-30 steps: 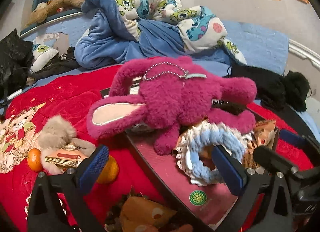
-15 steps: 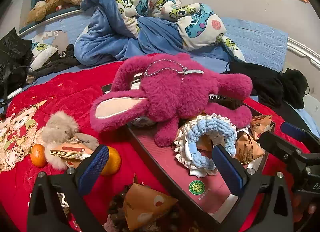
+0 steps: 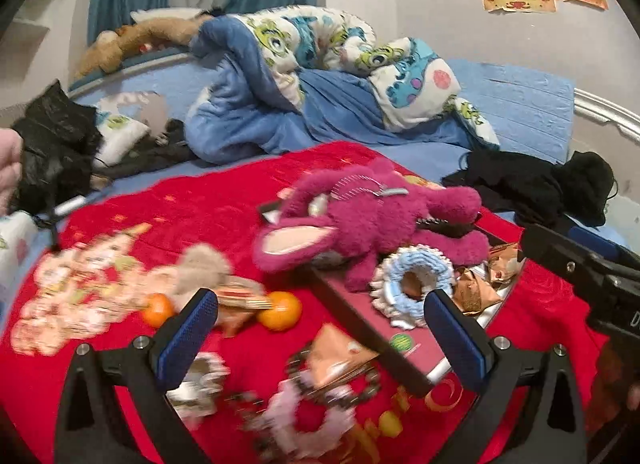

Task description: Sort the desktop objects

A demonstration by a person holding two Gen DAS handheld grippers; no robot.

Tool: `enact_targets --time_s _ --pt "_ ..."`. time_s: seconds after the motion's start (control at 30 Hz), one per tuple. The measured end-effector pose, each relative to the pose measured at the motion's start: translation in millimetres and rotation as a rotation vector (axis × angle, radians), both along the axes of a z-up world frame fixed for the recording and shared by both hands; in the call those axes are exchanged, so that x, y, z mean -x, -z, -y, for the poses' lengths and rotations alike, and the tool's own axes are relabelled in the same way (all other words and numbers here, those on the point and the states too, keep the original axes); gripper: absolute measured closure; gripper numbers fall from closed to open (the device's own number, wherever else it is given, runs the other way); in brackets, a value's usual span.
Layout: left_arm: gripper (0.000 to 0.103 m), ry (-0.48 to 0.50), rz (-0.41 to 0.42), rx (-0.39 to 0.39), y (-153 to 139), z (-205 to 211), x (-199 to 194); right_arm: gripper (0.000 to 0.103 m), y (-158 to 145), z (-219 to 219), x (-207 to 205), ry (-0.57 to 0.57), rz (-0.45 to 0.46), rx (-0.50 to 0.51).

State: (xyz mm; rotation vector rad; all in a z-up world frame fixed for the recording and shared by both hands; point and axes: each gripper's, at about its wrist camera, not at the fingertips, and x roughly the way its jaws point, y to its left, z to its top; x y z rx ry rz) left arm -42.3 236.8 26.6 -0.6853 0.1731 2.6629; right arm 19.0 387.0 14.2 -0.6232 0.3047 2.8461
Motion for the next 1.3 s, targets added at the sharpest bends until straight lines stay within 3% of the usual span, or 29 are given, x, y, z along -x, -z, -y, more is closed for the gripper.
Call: enact_targets --time_s 0.17,0.23,0.33,0.47,0.7,0.83,1.0,1.3 --pt "0.000 -0.060 -0.047 0.014 -31 42 -26 0.000 -14 30 -10 -0.050 -0.042 0.057" --pt "0.000 -0.106 -0.085 0.045 -45 61 -37 0.000 -21 52 -16 -0.077 -0.077 0.030" --pt "0.000 -0.159 -0.092 0.025 -63 91 -49 0.000 -31 85 -27 -0.094 -0.123 -0.041" --pt "0.000 -0.205 -0.101 0.028 -70 136 -76 0.000 -38 113 -37 -0.161 -0.153 -0.044" --pt "0.000 -0.309 -0.083 0.017 -31 200 -117 0.000 -21 147 -58 -0.222 -0.164 0.012" --pt "0.000 -0.319 0.023 -0.006 1 226 -121 0.000 -4 168 -58 -0.227 -0.111 -0.047" --pt "0.000 -0.292 0.055 -0.027 8 229 -123 0.000 1 192 -55 -0.258 -0.102 -0.082" --pt "0.000 -0.276 0.081 -0.043 11 240 -123 0.000 0 216 -40 -0.340 -0.084 -0.055"
